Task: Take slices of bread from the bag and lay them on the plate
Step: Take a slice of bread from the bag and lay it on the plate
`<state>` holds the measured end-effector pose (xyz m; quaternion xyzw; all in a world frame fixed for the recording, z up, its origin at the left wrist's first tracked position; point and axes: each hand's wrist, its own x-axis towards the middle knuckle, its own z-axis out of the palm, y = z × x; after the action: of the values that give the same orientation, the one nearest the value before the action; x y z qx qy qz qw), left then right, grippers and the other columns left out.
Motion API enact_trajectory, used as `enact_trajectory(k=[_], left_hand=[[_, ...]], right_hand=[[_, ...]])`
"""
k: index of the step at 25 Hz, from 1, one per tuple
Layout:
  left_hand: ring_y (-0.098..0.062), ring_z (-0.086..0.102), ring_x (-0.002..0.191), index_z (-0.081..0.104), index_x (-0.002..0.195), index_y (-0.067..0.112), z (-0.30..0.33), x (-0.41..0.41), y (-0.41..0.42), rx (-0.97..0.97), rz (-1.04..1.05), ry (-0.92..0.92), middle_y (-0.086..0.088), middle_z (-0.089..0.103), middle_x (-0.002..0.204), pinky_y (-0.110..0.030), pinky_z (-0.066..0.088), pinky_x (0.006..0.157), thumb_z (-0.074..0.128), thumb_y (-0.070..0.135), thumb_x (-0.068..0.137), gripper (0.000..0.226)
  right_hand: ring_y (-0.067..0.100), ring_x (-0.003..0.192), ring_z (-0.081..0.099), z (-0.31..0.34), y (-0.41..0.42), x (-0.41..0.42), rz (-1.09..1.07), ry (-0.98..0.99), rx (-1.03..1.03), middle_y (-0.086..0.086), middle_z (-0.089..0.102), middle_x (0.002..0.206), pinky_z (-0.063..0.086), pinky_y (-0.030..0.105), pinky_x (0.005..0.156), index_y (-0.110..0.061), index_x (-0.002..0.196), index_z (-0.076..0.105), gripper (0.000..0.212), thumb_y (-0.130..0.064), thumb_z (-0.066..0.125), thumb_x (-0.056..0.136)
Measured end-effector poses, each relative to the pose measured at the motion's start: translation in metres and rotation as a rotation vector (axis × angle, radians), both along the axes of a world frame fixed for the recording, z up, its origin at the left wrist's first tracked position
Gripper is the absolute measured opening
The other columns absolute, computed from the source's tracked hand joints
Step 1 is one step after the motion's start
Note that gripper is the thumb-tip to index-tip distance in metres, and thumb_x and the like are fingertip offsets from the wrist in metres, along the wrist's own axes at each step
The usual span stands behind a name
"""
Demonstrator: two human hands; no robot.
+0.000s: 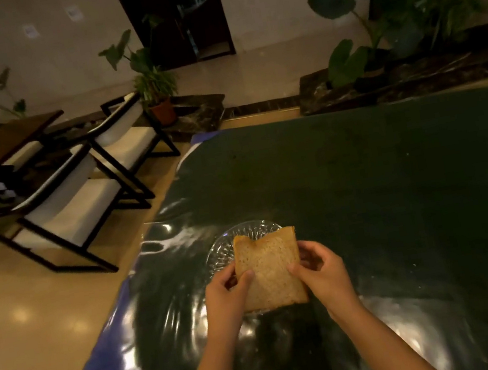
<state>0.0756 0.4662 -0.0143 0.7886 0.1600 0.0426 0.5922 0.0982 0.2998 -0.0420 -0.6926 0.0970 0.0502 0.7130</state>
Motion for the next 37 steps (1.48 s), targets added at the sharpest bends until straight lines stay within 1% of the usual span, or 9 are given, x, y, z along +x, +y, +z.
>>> enact_trajectory(k=[3,10,15,20,23,29,31,34,37], left_hand=[[0.001,0.063,0.076,0.063,0.107,0.024,-0.021,0.048,0.014,0.008,-0.012,0.038,0.016,0.065,0.086,-0.011,0.048,0.052,0.068,0.015,0.079,0.030],[-0.006,0.060,0.089,0.061,0.109,0.024,-0.090,0.146,0.047,0.036,-0.122,0.035,0.012,0.064,0.095,-0.021,0.048,0.070,0.060,0.013,0.086,0.026],[0.008,0.059,0.086,0.058,0.111,0.033,-0.121,0.179,0.058,0.075,-0.235,0.004,0.024,0.060,0.094,-0.012,0.047,0.065,0.052,0.017,0.091,0.026],[-0.004,0.059,0.081,0.065,0.112,0.013,-0.140,0.191,0.065,0.235,-0.269,0.026,0.004,0.065,0.094,-0.014,0.043,0.066,0.051,0.007,0.089,0.027],[-0.002,0.059,0.078,0.065,0.112,0.011,-0.142,0.191,0.067,0.184,-0.206,0.067,0.000,0.068,0.098,-0.023,0.050,0.070,0.060,0.009,0.086,0.027],[0.005,0.059,0.077,0.065,0.111,0.010,-0.132,0.185,0.067,0.094,-0.156,0.069,0.004,0.066,0.096,-0.023,0.054,0.069,0.062,0.009,0.084,0.027],[0.000,0.064,0.077,0.066,0.110,0.011,-0.130,0.180,0.066,0.081,-0.176,0.074,0.006,0.067,0.091,-0.025,0.056,0.067,0.063,0.008,0.084,0.026],[-0.010,0.068,0.080,0.066,0.110,0.009,-0.131,0.172,0.064,0.042,-0.191,0.121,-0.002,0.072,0.093,-0.031,0.058,0.071,0.062,0.007,0.084,0.026],[-0.008,0.067,0.077,0.066,0.110,0.008,-0.131,0.170,0.064,0.027,-0.184,0.150,-0.003,0.072,0.091,-0.031,0.057,0.070,0.060,0.005,0.085,0.025]], right_hand=[[0.006,0.092,0.061,-0.021,0.017,0.039,-0.048,0.046,-0.044,-0.006,0.064,0.103,0.054,0.027,0.074,-0.023,0.112,0.059,0.041,-0.012,0.071,0.075],[0.015,0.092,0.061,-0.080,0.068,0.118,-0.272,0.097,-0.234,0.002,0.066,0.103,0.053,0.035,0.083,-0.015,0.116,0.059,0.039,-0.011,0.067,0.078],[0.009,0.085,0.059,-0.105,0.087,0.147,-0.364,0.125,-0.364,0.000,0.067,0.102,0.048,0.023,0.075,-0.016,0.114,0.060,0.037,-0.012,0.066,0.078],[0.014,0.086,0.063,-0.110,0.091,0.155,-0.366,0.173,-0.590,-0.001,0.070,0.101,0.054,0.033,0.072,-0.020,0.108,0.064,0.028,-0.020,0.063,0.080],[0.013,0.083,0.063,-0.110,0.094,0.151,-0.348,0.192,-0.726,-0.003,0.067,0.101,0.051,0.028,0.063,-0.024,0.106,0.065,0.025,-0.027,0.062,0.081],[0.006,0.071,0.058,-0.099,0.100,0.145,-0.417,0.140,-0.664,-0.002,0.067,0.096,0.041,0.017,0.055,-0.022,0.097,0.067,0.018,-0.022,0.066,0.079],[0.008,0.074,0.060,-0.098,0.102,0.141,-0.415,0.137,-0.633,0.000,0.065,0.104,0.047,0.021,0.059,-0.022,0.100,0.065,0.023,-0.021,0.067,0.077],[0.018,0.097,0.060,-0.101,0.105,0.138,-0.355,0.236,-0.687,0.001,0.059,0.119,0.053,0.041,0.079,-0.019,0.123,0.052,0.048,-0.025,0.066,0.077],[0.022,0.103,0.058,-0.103,0.104,0.139,-0.327,0.256,-0.753,0.002,0.065,0.112,0.050,0.043,0.086,-0.020,0.119,0.058,0.041,-0.027,0.063,0.079]])
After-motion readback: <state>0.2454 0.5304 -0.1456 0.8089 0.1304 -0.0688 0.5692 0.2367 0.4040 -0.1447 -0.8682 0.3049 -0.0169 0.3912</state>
